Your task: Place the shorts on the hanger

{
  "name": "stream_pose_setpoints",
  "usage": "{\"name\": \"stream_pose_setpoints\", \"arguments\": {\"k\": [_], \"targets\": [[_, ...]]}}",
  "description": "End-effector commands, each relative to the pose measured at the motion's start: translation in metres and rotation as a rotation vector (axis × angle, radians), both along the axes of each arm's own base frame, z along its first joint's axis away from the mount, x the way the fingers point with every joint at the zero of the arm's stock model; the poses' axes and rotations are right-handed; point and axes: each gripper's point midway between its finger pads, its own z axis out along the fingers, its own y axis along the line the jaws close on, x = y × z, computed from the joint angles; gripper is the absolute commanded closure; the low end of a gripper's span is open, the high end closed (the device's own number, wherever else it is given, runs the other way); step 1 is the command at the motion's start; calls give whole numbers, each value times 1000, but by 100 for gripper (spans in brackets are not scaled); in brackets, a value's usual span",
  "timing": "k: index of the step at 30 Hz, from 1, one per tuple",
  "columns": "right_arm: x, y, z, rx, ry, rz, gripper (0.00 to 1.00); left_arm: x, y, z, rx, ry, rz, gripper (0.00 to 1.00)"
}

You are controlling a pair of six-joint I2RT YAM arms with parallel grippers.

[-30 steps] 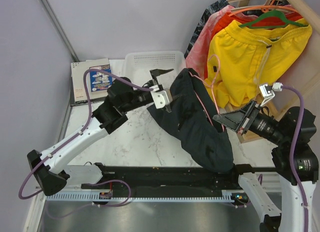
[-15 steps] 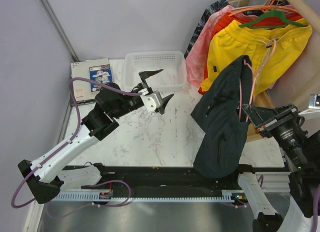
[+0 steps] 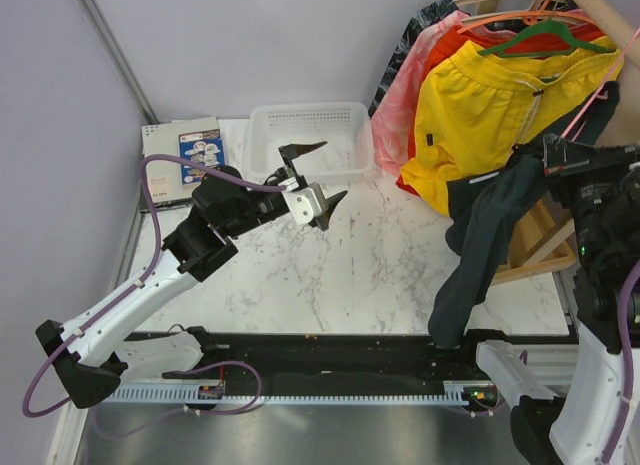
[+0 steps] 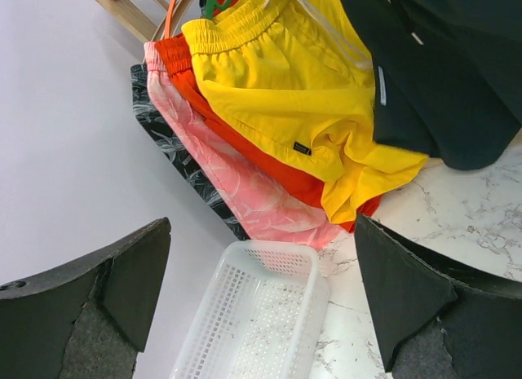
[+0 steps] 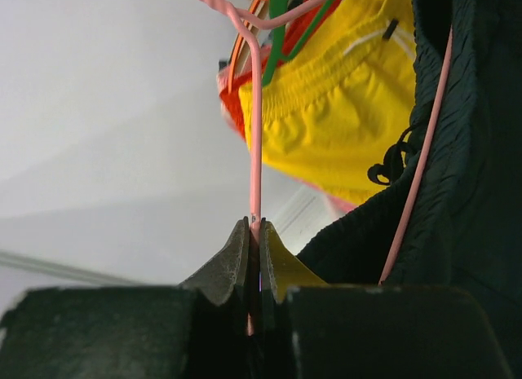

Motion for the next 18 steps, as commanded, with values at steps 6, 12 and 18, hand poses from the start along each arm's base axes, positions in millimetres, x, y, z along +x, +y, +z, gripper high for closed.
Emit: {"name": "stream_pose_setpoints", "arguments": {"k": [6, 12, 18], "targets": [[46, -36, 67, -4, -227, -184, 100, -8, 2, 28, -77, -3, -24, 1], [81, -53, 45, 16, -167, -271, 100, -8, 4, 27, -94, 14, -19, 1], [111, -48, 5, 50, -116, -241, 100, -3, 5, 14, -71, 23, 7, 1]]}}
